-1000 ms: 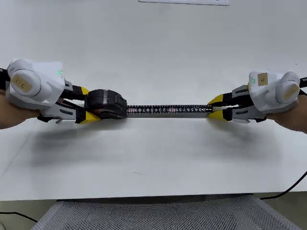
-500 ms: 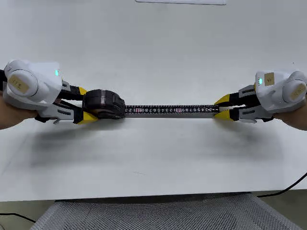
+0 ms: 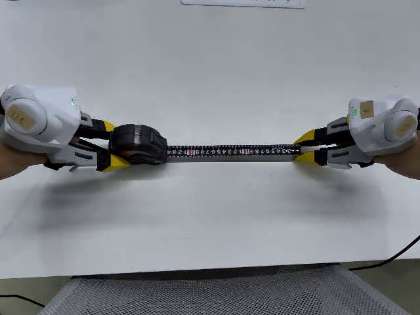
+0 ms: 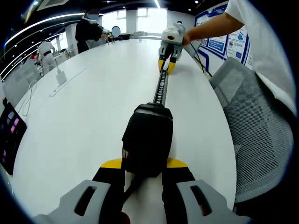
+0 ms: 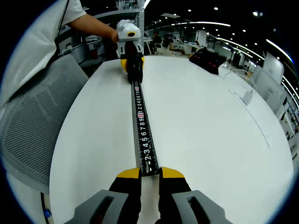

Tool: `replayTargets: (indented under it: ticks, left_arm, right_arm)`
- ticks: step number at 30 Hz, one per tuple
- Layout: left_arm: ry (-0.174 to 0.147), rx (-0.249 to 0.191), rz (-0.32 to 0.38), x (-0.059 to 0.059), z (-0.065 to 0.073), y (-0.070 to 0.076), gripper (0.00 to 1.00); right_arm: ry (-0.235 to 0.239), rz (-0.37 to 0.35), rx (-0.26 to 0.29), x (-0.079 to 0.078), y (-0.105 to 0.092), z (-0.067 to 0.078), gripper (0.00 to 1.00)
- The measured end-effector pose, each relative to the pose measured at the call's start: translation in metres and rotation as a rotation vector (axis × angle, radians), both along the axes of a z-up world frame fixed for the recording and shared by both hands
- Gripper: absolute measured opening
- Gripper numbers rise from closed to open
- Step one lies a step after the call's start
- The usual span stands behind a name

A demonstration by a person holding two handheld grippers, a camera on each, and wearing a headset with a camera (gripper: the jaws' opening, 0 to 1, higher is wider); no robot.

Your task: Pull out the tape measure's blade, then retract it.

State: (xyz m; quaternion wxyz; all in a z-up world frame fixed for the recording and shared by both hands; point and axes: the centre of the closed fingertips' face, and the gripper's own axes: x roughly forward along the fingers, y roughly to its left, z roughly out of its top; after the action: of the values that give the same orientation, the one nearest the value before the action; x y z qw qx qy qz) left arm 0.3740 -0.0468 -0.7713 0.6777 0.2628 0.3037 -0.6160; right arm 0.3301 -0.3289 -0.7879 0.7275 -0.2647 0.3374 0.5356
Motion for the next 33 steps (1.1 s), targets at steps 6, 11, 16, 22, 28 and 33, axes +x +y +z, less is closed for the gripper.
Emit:
replayTargets:
  ticks: [6,11,16,22,28,33]
  left_arm:
    - [-0.011,-0.008,0.016,0.0009,0.0006,-0.0017,0.25]
    - [-0.020,-0.003,0.009,-0.0001,0.0005,-0.0017,0.25]
    - [-0.012,0.001,0.009,0.0005,0.0004,-0.0021,0.25]
    - [-0.013,0.006,0.003,0.0000,0.0004,-0.0021,0.25]
    - [-0.018,0.010,-0.004,-0.0003,0.0007,-0.0020,0.26]
    - [-0.027,0.009,0.000,0.0012,0.0019,-0.0017,0.28]
  right_arm:
    - [0.009,0.003,-0.025,-0.0014,0.0011,0.0003,0.10]
    - [0.001,0.013,-0.038,-0.0026,0.0018,0.0000,0.10]
    - [-0.002,0.015,-0.045,-0.0031,0.0015,-0.0004,0.11]
    - [0.002,0.007,-0.052,-0.0039,0.0013,-0.0008,0.12]
    - [0.010,0.012,-0.067,-0.0056,0.0009,-0.0011,0.13]
    - [0.017,-0.029,-0.045,-0.0017,-0.0003,0.0035,0.20]
